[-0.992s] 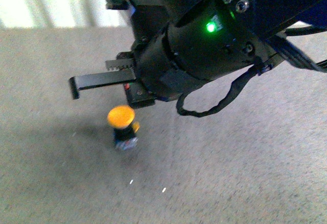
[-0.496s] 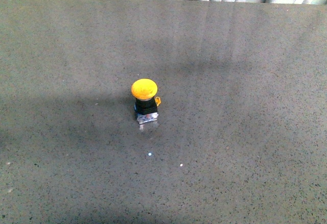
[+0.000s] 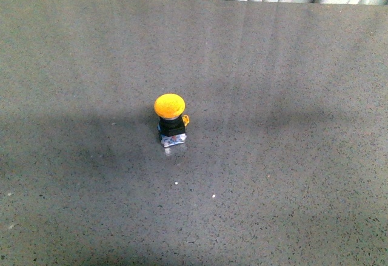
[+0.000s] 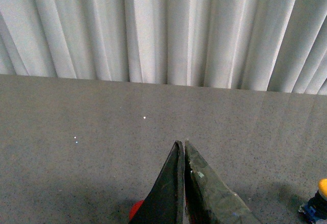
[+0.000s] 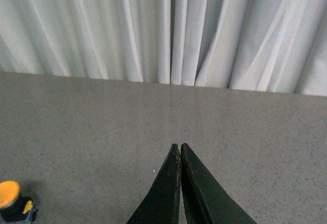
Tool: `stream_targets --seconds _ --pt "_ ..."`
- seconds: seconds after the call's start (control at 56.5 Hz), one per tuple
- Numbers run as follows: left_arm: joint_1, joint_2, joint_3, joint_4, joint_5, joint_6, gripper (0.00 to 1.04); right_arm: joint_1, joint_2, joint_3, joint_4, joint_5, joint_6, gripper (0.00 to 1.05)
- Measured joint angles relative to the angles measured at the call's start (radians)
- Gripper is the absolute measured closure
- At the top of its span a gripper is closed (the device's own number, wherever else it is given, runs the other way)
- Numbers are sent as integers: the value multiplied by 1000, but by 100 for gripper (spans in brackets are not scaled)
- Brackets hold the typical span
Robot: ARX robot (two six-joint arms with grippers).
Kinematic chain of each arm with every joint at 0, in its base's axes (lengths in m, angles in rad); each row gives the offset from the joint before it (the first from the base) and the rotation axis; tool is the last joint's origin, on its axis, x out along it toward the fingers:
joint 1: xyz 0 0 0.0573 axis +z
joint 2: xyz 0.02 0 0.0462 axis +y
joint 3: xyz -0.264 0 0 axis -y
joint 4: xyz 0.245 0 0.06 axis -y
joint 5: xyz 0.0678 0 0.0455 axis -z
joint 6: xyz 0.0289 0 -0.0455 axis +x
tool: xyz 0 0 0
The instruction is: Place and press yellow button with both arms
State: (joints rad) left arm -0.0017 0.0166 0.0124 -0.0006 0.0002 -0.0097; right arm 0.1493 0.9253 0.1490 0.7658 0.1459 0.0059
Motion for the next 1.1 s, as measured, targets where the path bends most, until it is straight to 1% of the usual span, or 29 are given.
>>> stream_targets --seconds 0.248,0.266,0.301,0.372,0.425,0.496,0.921,1.098 --pt "0 0 0 0 0 0 103 -51 -151 -67 -87 -53 0 103" --pt "0 0 0 0 0 0 103 -60 -170 -73 -99 -66 0 103" --pt "0 0 0 0 0 0 103 -102 -203 -82 -123 -128 0 103" --pt "0 0 0 0 0 0 103 -143 -246 -103 -142 -136 0 103" --pt "0 0 0 0 0 0 103 -145 -256 -126 -116 -140 0 103" --pt "0 0 0 0 0 0 103 -145 -275 -130 -136 -146 0 103" --pt "0 0 0 0 0 0 103 -146 -523 -131 -364 -145 0 103" --pt "0 0 0 0 0 0 103 -146 -597 -131 -436 -145 0 103"
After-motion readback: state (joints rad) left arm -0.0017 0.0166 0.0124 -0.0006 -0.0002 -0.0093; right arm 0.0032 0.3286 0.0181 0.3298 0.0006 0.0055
